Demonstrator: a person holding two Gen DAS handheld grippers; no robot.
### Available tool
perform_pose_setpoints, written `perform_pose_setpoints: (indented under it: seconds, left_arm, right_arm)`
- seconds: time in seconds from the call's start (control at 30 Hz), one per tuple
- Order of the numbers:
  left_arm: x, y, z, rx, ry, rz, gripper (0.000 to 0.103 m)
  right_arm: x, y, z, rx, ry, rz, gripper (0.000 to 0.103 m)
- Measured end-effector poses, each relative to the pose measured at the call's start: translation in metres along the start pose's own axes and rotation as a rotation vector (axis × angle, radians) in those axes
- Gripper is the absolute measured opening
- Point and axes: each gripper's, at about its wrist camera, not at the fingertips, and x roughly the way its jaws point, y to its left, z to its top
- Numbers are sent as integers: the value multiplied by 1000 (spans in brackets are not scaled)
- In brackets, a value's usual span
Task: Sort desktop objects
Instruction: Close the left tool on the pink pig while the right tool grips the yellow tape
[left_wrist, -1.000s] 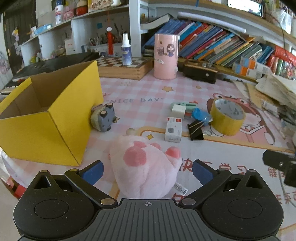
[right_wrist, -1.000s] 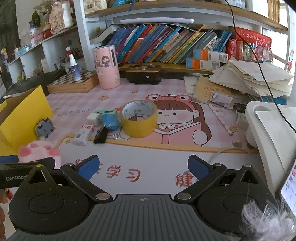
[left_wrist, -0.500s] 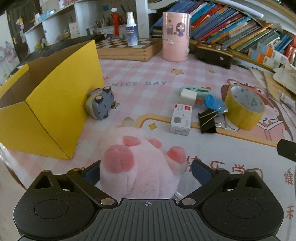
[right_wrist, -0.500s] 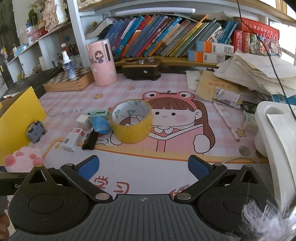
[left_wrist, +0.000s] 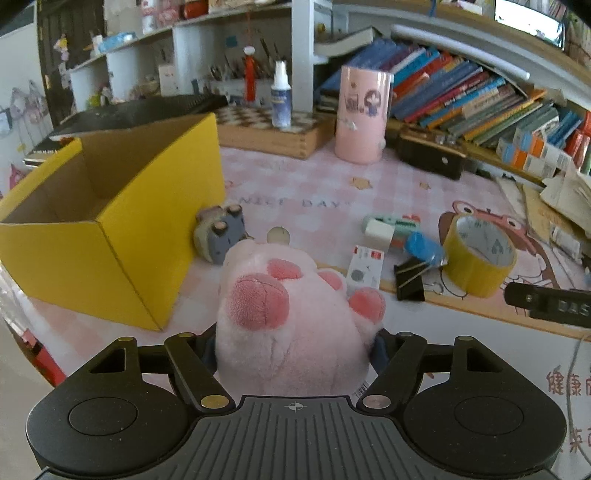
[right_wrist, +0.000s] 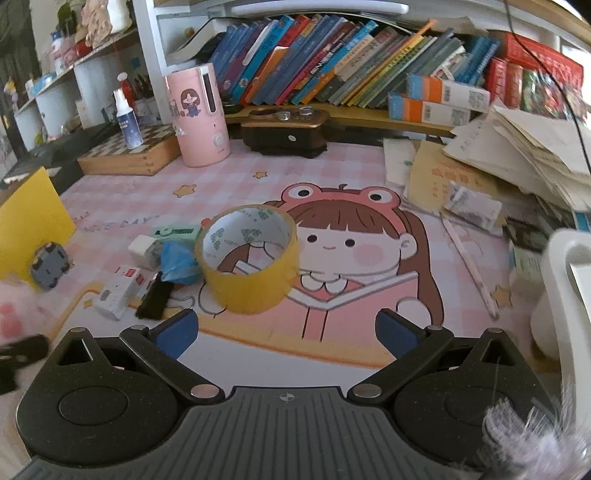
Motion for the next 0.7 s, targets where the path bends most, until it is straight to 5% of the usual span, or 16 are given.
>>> perform_pose_setpoints:
  seconds: [0.7]
  left_arm:
    - [-26,34,-18,-73,-5,66,74]
  right_arm:
    - [73,26,27,-230,23,31,101]
